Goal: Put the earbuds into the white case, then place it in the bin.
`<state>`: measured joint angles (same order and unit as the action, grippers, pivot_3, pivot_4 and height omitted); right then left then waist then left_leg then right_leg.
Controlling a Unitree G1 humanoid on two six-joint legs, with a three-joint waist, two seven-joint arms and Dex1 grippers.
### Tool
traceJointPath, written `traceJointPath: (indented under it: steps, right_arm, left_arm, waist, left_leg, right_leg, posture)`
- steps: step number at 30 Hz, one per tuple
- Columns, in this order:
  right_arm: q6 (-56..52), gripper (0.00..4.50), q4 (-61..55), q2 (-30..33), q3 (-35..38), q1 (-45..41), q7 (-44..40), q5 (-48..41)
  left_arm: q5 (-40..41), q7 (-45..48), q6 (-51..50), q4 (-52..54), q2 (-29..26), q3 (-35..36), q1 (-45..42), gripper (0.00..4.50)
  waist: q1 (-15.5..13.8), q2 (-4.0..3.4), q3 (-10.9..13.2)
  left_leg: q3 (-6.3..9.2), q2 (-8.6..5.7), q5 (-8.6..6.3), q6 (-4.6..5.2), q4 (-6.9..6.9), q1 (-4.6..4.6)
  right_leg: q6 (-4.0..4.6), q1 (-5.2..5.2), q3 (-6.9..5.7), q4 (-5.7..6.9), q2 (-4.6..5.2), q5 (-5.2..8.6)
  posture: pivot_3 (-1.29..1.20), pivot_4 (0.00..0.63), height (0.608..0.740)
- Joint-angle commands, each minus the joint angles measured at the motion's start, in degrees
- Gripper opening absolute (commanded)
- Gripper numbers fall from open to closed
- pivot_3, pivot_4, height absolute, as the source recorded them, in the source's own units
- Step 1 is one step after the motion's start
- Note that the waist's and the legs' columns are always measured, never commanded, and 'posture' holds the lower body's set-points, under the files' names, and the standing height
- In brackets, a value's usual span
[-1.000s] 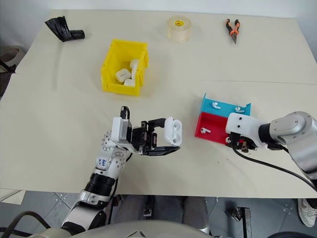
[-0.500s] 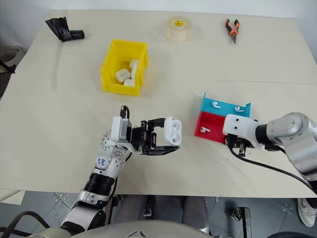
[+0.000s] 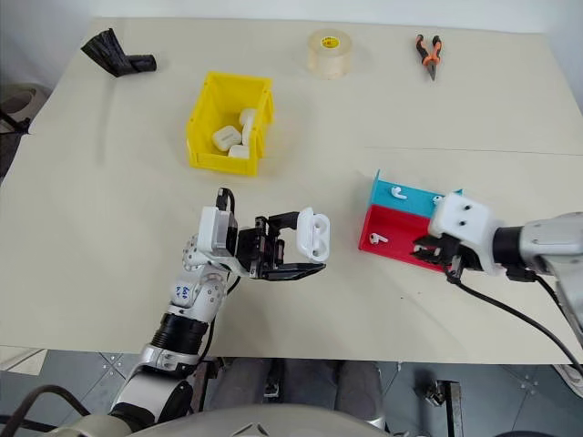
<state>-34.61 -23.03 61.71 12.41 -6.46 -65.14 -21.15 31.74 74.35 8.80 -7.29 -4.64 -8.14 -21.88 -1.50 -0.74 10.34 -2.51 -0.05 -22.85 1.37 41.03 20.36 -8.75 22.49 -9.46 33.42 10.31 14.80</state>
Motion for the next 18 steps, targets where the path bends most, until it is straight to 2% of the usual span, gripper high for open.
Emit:
traceJointPath:
  steps: [1, 5, 9, 14, 18]
  right_arm:
    - [1.9, 0.69, -4.3, -8.7, 8.8, 1.6, 3.0, -9.5]
    - [0.8, 0.69, -8.2, -20.9, 11.7, 0.7, 10.0, -20.3]
    - [1.0, 0.69, -12.0, -30.0, 9.1, -0.3, 16.6, -28.7]
    - [2.1, 0.69, -14.9, -36.7, 3.2, -0.9, 22.3, -31.9]
    - [2.7, 0.69, -16.4, -39.5, 0.2, -1.5, 25.3, -33.4]
  left_arm:
    - [1.9, 0.3, -1.6, 2.6, -0.1, 0.0, 0.2, 2.75]
    - [2.6, 0.7, -3.5, 2.8, -0.3, 0.0, -0.1, 2.75]
    - [3.1, 0.9, -4.7, 3.1, -0.2, 0.1, -0.7, 2.75]
    - [3.3, 1.0, -5.8, 3.0, -0.4, 0.6, -1.4, 2.75]
    - [3.5, 0.6, -6.9, 3.3, -0.7, 1.0, -1.5, 2.75]
  waist:
    - [0.0, 0.04, 0.0]
    - [0.0, 0.02, 0.0]
    - [0.0, 0.01, 0.0]
    - [0.1, -0.01, 0.0]
    - [0.1, -0.02, 0.0]
  left_leg:
    - [0.00, 0.01, 0.00, 0.00, 0.00, 0.00]
    - [0.02, -0.02, 0.00, 0.00, 0.01, -0.01]
    - [0.02, -0.02, 0.00, 0.00, -0.02, -0.03]
    - [0.01, -0.04, 0.00, 0.00, -0.04, -0.04]
    - [0.01, -0.04, 0.00, 0.00, -0.04, -0.06]
  right_leg:
    - [0.00, -0.01, 0.00, 0.00, -0.01, 0.00]
    - [-0.02, -0.02, 0.01, 0.01, 0.00, -0.01]
    - [-0.02, -0.01, 0.03, 0.02, -0.01, -0.01]
    - [-0.02, -0.01, 0.03, 0.04, -0.01, -0.01]
    - [-0.01, 0.00, 0.03, 0.05, -0.01, -0.01]
  posture:
    - [0.00, 0.150, 0.740]
    - [0.00, 0.150, 0.740]
    - [0.00, 0.150, 0.740]
    - [0.00, 0.150, 0.740]
    - [0.00, 0.150, 0.740]
